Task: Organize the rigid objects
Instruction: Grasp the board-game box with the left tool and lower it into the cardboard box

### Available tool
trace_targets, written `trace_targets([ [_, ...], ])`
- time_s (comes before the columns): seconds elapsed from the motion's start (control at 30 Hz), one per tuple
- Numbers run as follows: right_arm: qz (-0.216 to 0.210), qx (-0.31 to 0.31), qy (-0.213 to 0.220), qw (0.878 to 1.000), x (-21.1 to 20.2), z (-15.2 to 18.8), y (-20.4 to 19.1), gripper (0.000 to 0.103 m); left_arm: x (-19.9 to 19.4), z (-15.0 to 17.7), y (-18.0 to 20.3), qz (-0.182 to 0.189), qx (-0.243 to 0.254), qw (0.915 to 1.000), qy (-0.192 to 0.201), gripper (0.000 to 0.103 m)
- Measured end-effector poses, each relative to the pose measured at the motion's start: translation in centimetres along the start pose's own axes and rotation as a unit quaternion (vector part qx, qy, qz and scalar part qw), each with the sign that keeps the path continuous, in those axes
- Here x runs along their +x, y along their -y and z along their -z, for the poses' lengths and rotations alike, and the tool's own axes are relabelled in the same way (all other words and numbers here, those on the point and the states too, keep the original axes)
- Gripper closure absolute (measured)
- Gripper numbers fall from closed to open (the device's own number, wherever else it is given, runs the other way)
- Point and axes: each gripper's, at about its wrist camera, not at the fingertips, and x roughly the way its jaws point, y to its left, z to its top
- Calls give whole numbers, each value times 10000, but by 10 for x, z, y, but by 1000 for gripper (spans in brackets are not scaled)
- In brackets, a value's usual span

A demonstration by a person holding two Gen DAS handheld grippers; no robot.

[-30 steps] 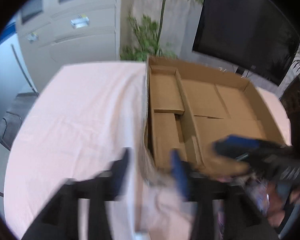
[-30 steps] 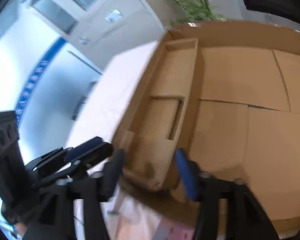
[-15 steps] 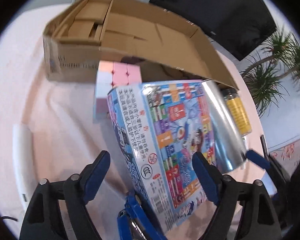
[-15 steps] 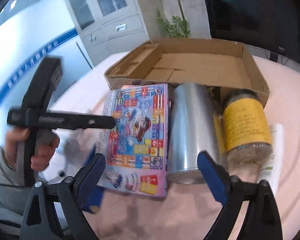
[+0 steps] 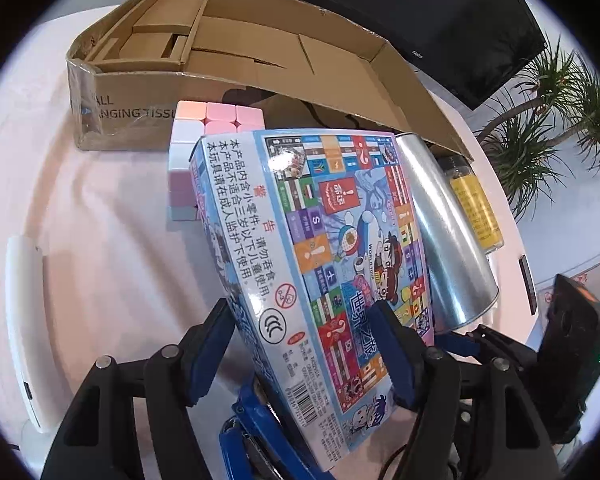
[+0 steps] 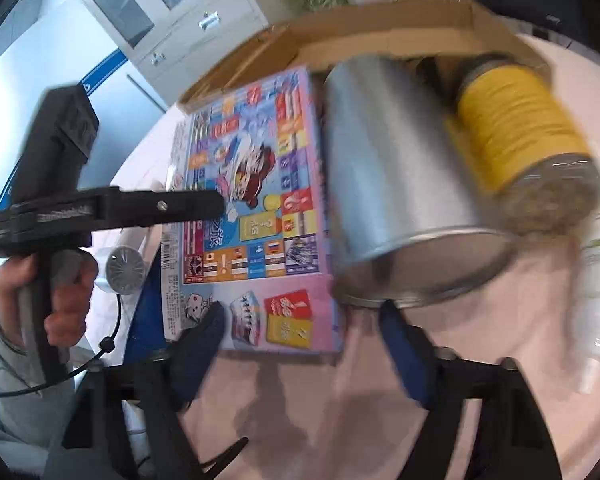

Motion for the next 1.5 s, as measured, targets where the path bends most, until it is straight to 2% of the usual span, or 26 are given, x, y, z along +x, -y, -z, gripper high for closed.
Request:
trace_targets([
  [0.1,-185,-195,38,9996,-5,-1,-20,27,-3,3,-3,29,52,10000,-27,34],
  [0.17,-45,-276,-35,9996,4,0,-26,24,-1,6,-3,125,41,9999,-93,34],
  [0.27,14,-20,-207,9998,20,-6,-23,23,2,7,-1,131,59,9998,-118,33],
  [0.37,61,29,-239,9997,20,-6,-24,25,0,11,3,115,82,9999,-24,34],
  [0.47,54,164,-190,9997,20,-8,-28,28,-10,15,13,-47,224,9995,214,35],
  [0.63,-177,227,-34,9996,-1,-8,-43,30,-55,20,43,-180,593,9949,800,43],
  [0.77,-311,288,337,9985,-24,-16,-52,34,-84,20,60,-386,840,9873,1294,43],
  [0.87,-309,208,670,9971,-37,-40,-59,34,-104,-4,63,-459,835,9810,1689,43],
  [0.93,-312,66,921,9952,-47,-65,-64,34,-120,-37,65,-442,912,9748,1986,43],
  [1.0,-239,-166,1230,9920,-57,-107,-67,34,-127,-67,68,-439,1019,9706,2137,43],
  [1.07,-213,-262,1301,9909,-58,-148,-64,34,-130,-108,67,-461,1107,9674,2232,43],
  [1.17,-117,-345,1247,9915,-47,-212,-56,34,-119,-164,54,-478,1050,9706,2113,43],
  [1.27,-195,-146,896,9957,-18,-261,-38,34,-86,-206,28,-492,863,9803,1707,43],
  [1.37,-232,157,454,9986,23,-290,-16,34,-38,-227,-4,-464,573,9903,1174,43],
  [1.5,-212,613,-353,9973,91,-297,7,34,22,-222,-31,-676,382,9958,485,45],
])
